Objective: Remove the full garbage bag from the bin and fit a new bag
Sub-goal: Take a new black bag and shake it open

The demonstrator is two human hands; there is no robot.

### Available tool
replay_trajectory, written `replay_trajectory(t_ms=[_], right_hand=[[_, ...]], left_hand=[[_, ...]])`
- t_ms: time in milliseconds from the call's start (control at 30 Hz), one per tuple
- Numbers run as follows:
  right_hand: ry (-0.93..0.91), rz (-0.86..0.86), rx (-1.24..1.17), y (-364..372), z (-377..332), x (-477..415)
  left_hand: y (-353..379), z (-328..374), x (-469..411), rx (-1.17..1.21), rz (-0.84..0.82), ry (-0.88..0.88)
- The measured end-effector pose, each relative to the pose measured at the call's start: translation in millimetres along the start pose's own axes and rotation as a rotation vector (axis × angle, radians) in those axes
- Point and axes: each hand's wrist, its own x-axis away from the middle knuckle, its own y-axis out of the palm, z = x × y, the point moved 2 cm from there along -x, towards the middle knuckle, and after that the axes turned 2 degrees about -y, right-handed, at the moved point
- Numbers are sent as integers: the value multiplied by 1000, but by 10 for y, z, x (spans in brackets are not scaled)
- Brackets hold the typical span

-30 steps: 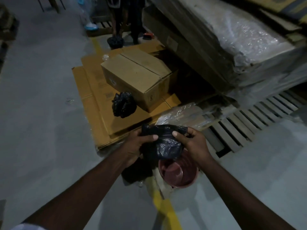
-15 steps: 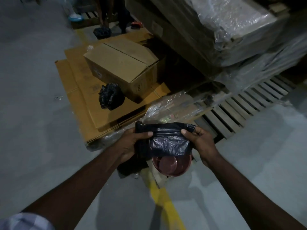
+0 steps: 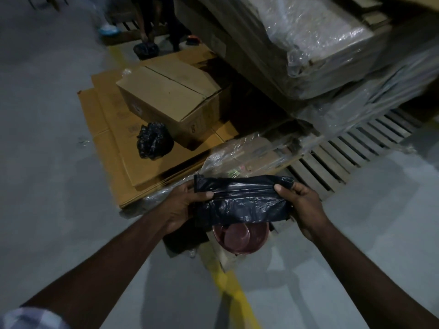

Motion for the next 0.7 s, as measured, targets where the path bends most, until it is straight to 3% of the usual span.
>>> replay_trajectory(t_ms=[700], right_hand=[[32, 52, -28, -529, -34, 7]], left_hand=[[-64, -237, -104, 60, 53, -29]])
